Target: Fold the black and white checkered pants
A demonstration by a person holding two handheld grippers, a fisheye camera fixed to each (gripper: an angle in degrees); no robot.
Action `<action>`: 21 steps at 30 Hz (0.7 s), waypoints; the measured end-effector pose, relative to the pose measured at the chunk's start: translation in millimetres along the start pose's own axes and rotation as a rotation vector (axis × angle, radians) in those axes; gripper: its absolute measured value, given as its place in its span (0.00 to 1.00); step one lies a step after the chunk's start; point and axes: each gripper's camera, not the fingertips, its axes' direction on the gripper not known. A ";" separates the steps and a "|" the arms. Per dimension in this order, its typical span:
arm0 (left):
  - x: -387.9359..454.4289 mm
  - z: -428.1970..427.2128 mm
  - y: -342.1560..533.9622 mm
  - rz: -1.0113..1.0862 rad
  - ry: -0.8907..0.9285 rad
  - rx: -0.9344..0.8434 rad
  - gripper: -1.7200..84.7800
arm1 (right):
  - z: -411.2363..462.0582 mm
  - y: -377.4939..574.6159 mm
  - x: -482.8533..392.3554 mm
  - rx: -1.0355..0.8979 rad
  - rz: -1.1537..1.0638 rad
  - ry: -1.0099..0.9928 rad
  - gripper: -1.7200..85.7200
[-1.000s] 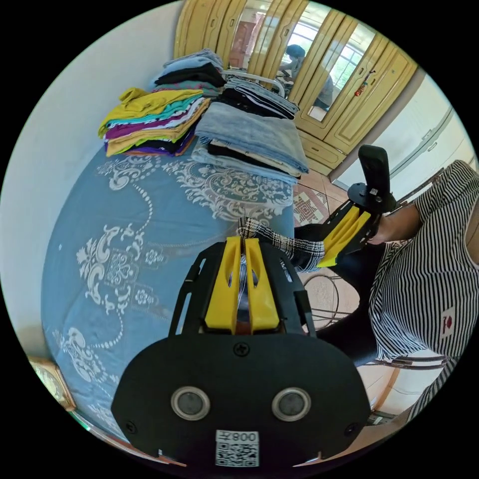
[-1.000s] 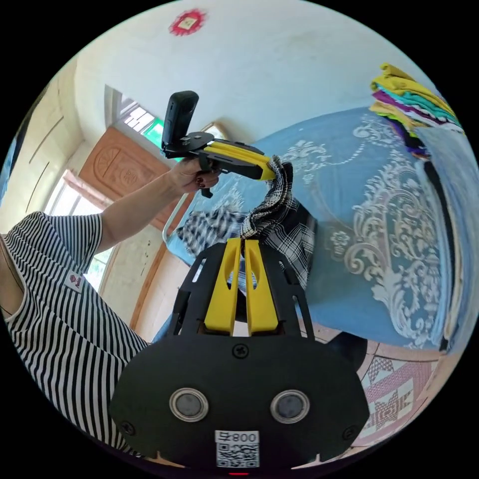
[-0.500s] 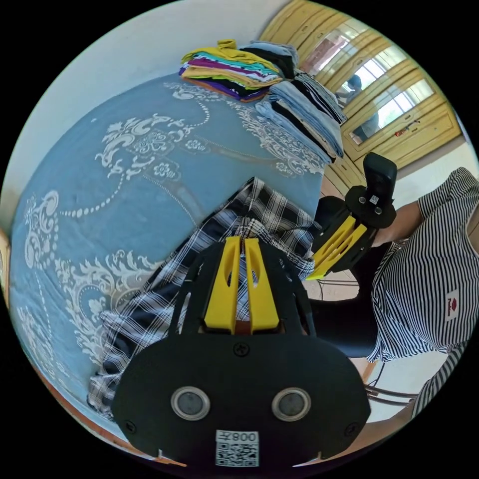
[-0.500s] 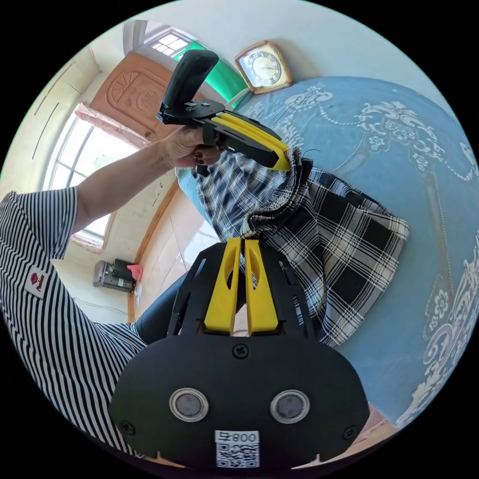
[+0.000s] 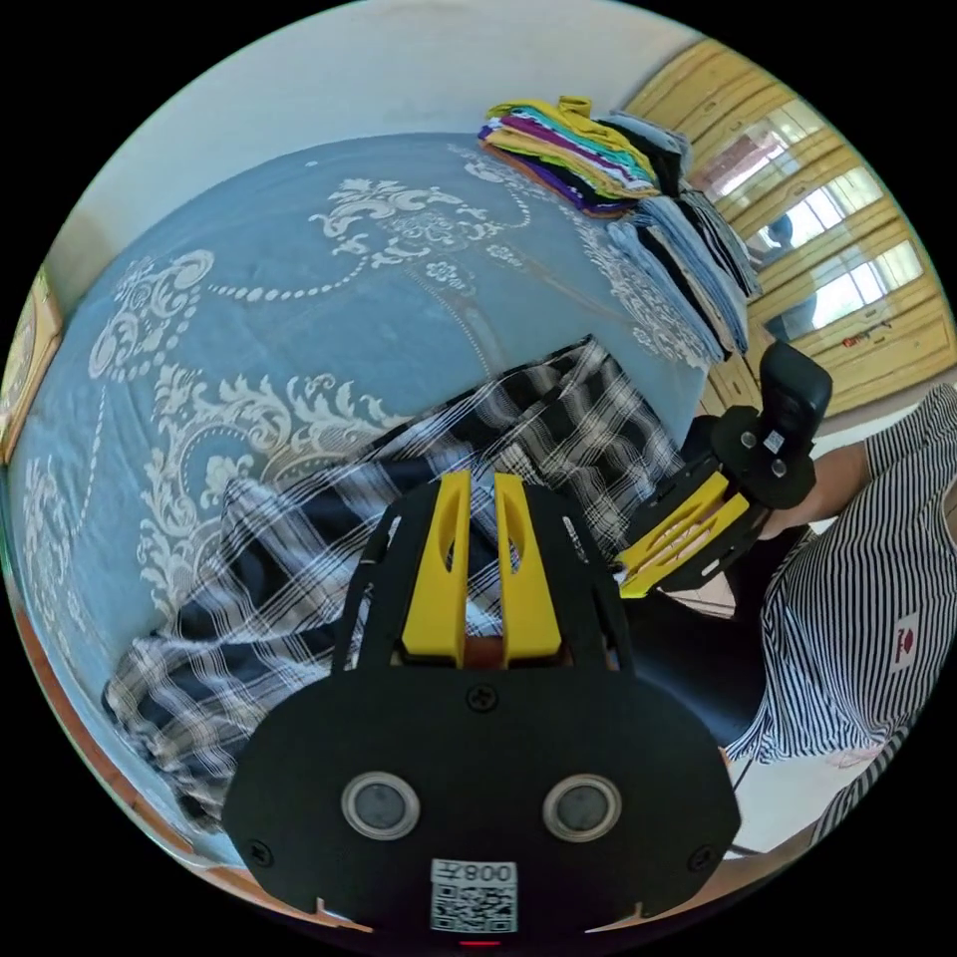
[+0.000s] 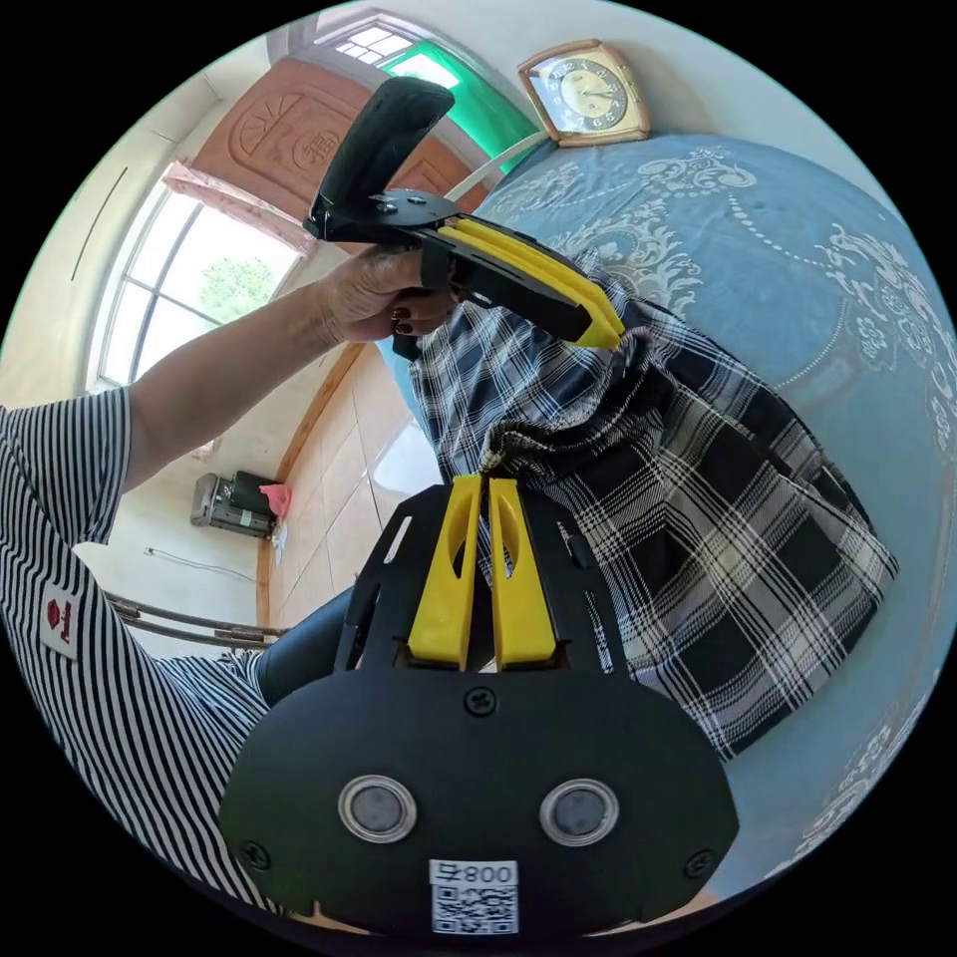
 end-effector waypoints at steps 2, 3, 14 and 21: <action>-14.5 -7.4 22.1 -0.120 -0.009 0.033 0.04 | 15.3 -14.2 -2.7 -0.062 -0.008 -0.009 0.03; -15.5 -10.4 28.3 -0.137 -0.001 0.061 0.04 | 19.1 -17.5 -3.3 -0.079 -0.011 -0.013 0.03; 15.3 4.7 97.7 -0.118 0.006 0.029 0.02 | 5.4 -47.0 -19.5 -0.099 -0.040 -0.023 0.04; 5.1 -12.3 137.3 -0.207 0.051 0.146 0.02 | -30.1 -74.3 1.1 -0.017 0.027 0.057 0.04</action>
